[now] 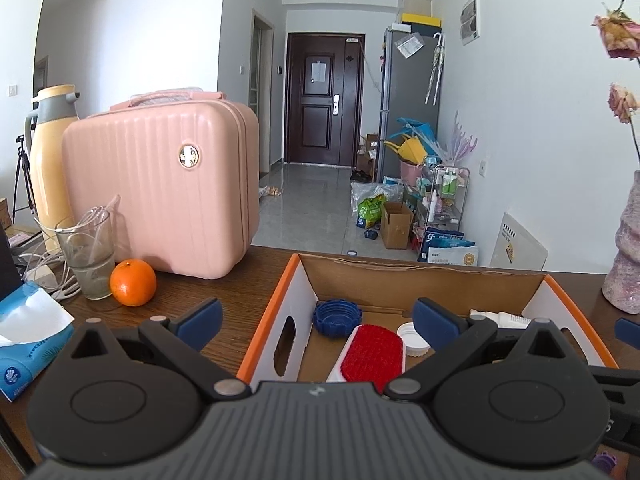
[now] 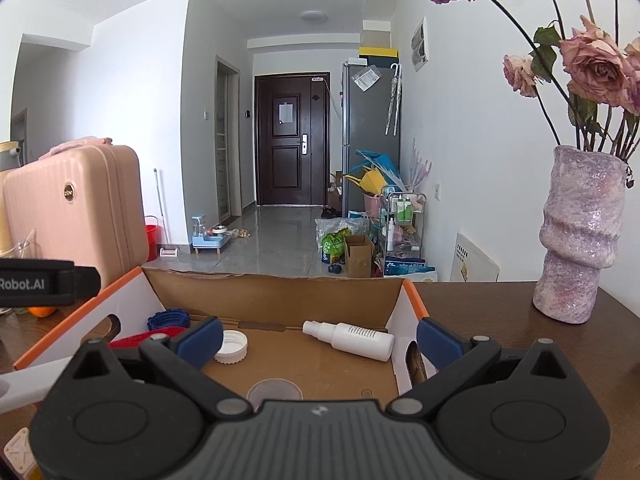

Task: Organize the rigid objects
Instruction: 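Move both tools back toward the green spray bottle and white plug cube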

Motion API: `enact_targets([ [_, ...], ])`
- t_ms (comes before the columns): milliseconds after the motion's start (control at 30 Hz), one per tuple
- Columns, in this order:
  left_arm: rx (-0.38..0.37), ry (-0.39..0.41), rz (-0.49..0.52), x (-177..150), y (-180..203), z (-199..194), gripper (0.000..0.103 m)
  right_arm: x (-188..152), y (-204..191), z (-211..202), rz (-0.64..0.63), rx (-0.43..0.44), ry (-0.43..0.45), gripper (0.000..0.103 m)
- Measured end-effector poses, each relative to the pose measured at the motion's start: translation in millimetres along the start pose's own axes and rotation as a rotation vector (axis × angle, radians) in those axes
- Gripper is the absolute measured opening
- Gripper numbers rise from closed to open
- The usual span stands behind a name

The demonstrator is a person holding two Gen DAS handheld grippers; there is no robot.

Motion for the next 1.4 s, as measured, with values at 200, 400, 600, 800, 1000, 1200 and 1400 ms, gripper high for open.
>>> enact_targets([
  [200,-0.021,0.011,0.003,-6,-7,-15,0.103,-5,4,-17,0.015,0.011,0.018,0.103],
  [400,-0.031,0.026,-0.010,-11,-16,-29,0.103,-10,5,-36,0.024,0.013,0.032,0.103],
  [600,-0.029,0.030,-0.011,-18,-22,-44,0.103,-17,5,-52,0.025,0.017,0.038,0.103],
  [800,-0.028,0.036,-0.007,-25,-29,-59,0.103,-19,4,-55,0.024,0.017,0.037,0.103],
  [1000,-0.028,0.042,0.001,-35,-35,-75,0.103,-28,2,-74,0.018,0.020,0.042,0.103],
  [1200,-0.032,0.042,0.007,-44,-40,-93,0.103,-37,-7,-94,0.005,0.027,0.043,0.103],
  [1400,-0.046,0.036,0.021,-55,-45,-110,0.103,-47,-13,-111,-0.008,0.043,0.041,0.103],
])
Point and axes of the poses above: each gripper's, at about its wrist camera, not at the fingertips, and z roughly the way its jaws point, y to its right, x to its top, the point moved 2 cm from there along z, roughly the way its jaws point
